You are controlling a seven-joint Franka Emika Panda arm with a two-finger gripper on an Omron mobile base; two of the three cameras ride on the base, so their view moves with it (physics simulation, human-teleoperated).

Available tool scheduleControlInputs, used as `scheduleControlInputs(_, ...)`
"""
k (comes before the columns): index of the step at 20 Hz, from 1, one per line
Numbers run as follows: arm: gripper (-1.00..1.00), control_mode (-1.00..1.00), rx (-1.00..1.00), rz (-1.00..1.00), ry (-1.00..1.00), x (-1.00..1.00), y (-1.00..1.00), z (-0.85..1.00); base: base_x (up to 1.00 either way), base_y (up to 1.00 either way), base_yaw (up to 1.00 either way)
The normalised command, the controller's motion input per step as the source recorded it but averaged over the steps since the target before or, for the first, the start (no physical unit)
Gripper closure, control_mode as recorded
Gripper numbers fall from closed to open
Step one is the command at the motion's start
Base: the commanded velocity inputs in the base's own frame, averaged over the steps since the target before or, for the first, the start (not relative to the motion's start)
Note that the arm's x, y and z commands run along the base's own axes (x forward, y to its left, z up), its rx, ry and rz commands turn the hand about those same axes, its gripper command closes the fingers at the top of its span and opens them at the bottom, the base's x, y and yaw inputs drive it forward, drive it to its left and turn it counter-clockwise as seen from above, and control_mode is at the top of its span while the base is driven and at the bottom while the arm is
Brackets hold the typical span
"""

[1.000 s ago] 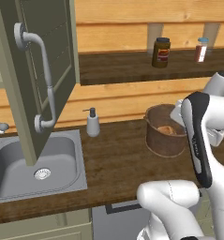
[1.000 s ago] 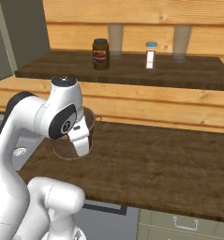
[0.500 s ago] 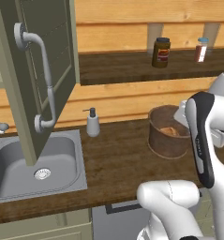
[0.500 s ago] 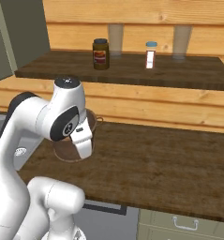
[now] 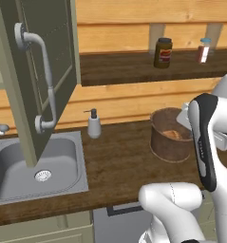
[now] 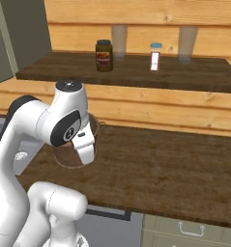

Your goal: Open the cabinet, pick up the bread from the cabinet and place it in the basket. Then move the basket to the dining counter.

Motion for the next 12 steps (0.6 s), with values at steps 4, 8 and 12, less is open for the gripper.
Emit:
scheduleControlInputs(4,1.00,1.00,0.00,0.00,0.00,0.00,0.00,0.00,-0.59,-0.07,-0.04)
scheduleControlInputs(8,1.00,1.00,0.00,0.00,0.00,0.00,0.00,0.00,-0.42,-0.11,-0.05)
scheduleControlInputs(12,1.00,1.00,0.00,0.00,0.00,0.00,0.00,0.00,-0.03,-0.37,-0.06)
